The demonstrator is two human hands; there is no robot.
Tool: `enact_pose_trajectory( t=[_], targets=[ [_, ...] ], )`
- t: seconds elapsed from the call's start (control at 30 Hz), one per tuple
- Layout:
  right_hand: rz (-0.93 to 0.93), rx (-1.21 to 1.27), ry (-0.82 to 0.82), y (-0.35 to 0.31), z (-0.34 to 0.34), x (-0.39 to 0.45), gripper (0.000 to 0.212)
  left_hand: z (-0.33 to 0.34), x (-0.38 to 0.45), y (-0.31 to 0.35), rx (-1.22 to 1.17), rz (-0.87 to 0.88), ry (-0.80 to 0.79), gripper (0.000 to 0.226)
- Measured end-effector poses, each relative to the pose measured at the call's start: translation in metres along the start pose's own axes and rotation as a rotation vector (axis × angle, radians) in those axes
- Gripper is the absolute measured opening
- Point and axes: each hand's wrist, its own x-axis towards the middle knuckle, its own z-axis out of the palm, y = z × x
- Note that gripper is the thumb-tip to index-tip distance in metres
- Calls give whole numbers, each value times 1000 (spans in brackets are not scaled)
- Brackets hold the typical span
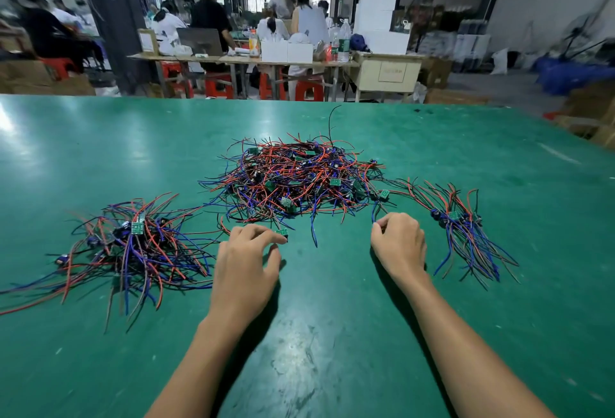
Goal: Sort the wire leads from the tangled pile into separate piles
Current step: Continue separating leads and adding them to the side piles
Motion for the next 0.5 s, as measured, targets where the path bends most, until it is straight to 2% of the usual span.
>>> enact_pose_trajectory(
  t=[0.13,0.27,0.4,0.5],
  targets=[
    [35,182,78,-12,-11,-13,15,2,-1,4,-52,13,3,18],
    [-208,372,71,-36,-17,-48,18,7,-3,6,-89,15,-26,25],
    [-502,549,-17,-59,-16,-87,15,12,-4,3,-178,-30,-112,52],
    [-603,681,-28,-68,-19,-97,12,13,-2,1,-231,-33,-109,54]
  ],
)
